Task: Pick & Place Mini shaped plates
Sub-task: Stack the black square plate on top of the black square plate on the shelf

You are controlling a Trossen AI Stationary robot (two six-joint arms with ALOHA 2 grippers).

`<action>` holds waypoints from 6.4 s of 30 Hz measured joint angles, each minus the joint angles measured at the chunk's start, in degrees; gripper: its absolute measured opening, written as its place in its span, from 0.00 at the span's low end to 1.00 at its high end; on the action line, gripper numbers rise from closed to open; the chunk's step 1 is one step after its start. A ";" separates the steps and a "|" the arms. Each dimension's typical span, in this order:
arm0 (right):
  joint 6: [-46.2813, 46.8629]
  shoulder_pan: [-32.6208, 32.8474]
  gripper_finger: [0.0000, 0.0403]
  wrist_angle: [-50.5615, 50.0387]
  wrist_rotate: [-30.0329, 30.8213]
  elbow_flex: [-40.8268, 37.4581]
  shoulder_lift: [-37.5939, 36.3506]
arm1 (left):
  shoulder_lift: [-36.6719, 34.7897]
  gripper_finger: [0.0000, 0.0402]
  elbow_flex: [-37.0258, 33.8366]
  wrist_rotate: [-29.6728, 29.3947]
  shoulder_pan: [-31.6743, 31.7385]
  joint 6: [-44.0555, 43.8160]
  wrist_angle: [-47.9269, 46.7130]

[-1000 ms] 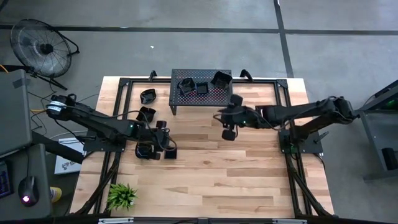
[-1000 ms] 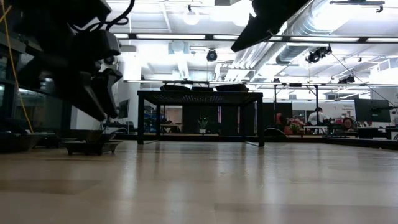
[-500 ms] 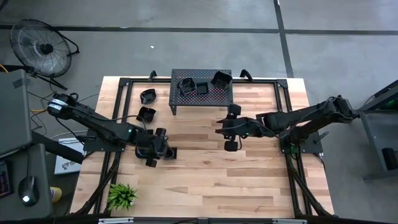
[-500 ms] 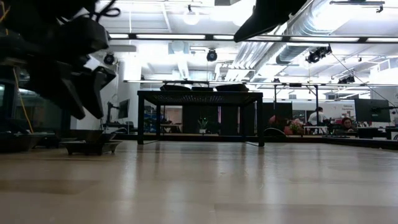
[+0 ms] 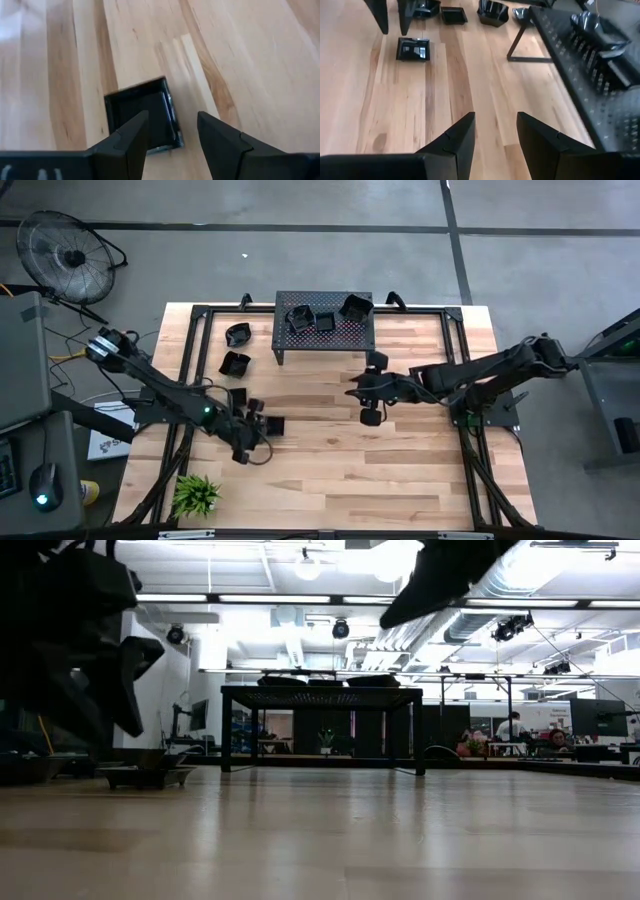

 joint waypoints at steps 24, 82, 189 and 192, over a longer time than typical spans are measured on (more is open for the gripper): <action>7.36 9.54 0.34 26.75 5.00 -19.48 -0.15 | 20.35 0.41 16.60 -3.60 0.14 -8.17 -17.68; 7.46 11.54 0.34 26.75 8.50 -20.21 -0.15 | 22.45 0.01 40.81 -22.42 6.68 21.15 -26.95; 6.25 11.46 0.34 25.59 10.69 -20.30 -0.17 | 27.90 0.01 55.78 0.51 47.94 24.90 -17.89; 6.28 11.45 0.34 25.52 10.38 -20.30 -0.17 | 27.87 0.01 55.80 0.13 47.90 24.81 -18.84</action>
